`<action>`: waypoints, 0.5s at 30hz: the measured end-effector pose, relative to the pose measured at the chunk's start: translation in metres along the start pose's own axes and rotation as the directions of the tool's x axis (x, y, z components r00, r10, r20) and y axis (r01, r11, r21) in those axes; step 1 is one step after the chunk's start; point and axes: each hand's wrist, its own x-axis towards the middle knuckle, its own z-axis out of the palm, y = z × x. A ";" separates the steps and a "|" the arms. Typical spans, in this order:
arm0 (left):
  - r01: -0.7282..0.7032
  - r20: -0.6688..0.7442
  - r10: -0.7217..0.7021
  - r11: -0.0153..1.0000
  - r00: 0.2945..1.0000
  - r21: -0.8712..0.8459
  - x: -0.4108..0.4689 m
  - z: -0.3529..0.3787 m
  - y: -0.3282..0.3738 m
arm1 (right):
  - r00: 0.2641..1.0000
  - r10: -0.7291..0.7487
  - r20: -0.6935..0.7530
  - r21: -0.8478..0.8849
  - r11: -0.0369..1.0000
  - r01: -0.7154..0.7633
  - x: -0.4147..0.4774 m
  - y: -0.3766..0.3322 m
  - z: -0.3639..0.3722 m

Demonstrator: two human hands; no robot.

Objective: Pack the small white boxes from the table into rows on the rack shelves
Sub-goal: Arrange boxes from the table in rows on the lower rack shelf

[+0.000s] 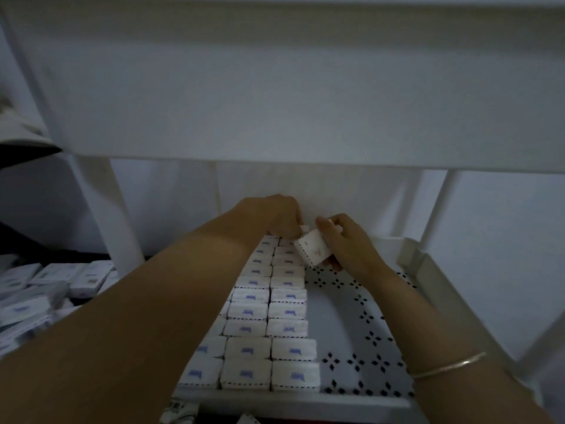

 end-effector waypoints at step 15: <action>-0.087 -0.352 0.117 0.991 0.929 0.099 -0.028 0.038 0.007 | 0.988 -0.078 -0.131 -0.495 0.869 0.003 -0.039 -0.032 -0.012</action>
